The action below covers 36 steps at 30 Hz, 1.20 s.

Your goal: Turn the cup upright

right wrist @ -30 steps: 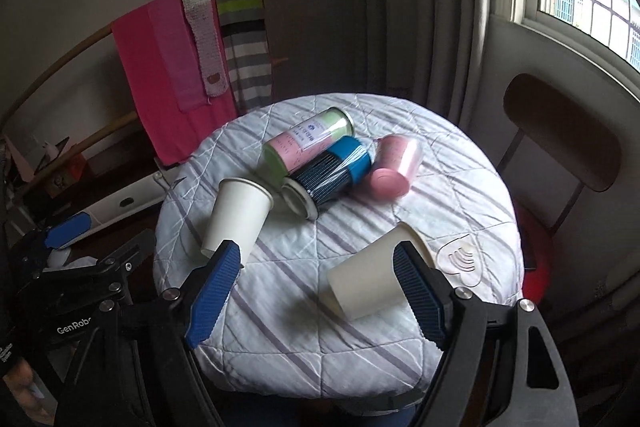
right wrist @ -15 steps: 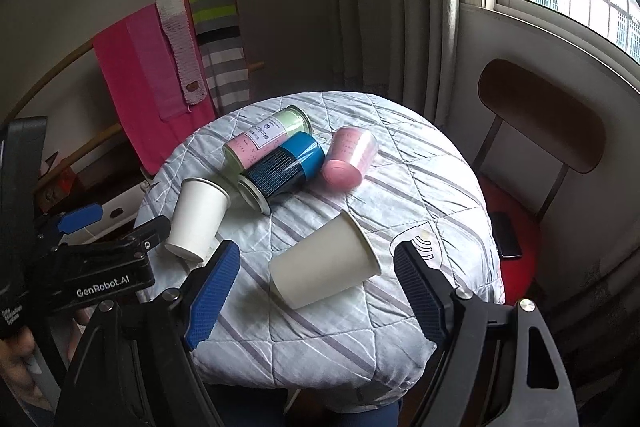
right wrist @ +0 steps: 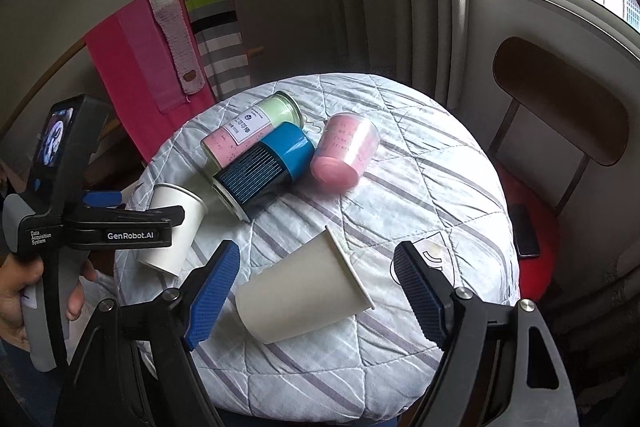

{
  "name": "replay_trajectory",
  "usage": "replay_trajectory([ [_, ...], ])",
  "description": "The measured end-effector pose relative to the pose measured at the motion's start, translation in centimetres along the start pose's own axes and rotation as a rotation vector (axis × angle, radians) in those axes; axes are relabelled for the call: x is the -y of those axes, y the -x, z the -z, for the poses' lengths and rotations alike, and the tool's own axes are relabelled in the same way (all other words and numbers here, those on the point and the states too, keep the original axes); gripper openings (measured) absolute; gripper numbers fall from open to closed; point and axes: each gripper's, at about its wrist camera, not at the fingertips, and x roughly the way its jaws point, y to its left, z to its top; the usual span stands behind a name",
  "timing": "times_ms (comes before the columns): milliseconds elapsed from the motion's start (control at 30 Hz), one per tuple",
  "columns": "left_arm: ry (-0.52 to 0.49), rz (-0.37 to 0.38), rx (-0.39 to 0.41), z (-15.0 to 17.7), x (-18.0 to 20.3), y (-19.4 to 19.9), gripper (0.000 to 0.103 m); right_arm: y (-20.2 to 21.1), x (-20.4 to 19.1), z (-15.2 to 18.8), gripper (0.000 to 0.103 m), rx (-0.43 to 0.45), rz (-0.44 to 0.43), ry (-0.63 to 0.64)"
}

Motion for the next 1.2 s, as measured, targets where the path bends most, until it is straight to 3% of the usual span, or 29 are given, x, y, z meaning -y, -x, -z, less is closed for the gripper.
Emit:
replay_trajectory([
  [233,-0.008,-0.002,-0.068,-1.0,-0.1,-2.7,0.103,-1.0,0.2,-0.3,0.081,-0.019,-0.025,0.012],
  [400,-0.025,-0.007,-0.061,-1.3,0.2,-2.9,0.078,-1.3,0.7,-0.5,0.081,-0.028,-0.02,0.001],
  [467,-0.034,-0.008,-0.056,-1.3,0.3,-2.9,0.075,-1.4,0.7,-0.5,0.081,-0.031,-0.022,-0.001],
  [633,-0.058,0.014,0.015,-0.5,0.4,-1.2,0.074,-1.6,0.6,-0.4,0.081,-0.042,-0.026,0.0],
  [767,-0.07,0.034,0.12,-0.2,0.3,1.2,0.075,-1.3,0.3,-0.2,0.081,-0.043,-0.03,0.004],
  [900,-0.041,0.09,0.192,0.4,-0.1,2.7,0.075,-0.8,-0.1,-0.1,0.081,-0.038,-0.028,0.003],
  [1200,-0.03,0.137,0.197,2.5,0.0,2.7,0.075,-0.5,-0.6,0.0,0.081,-0.045,-0.006,-0.002],
])
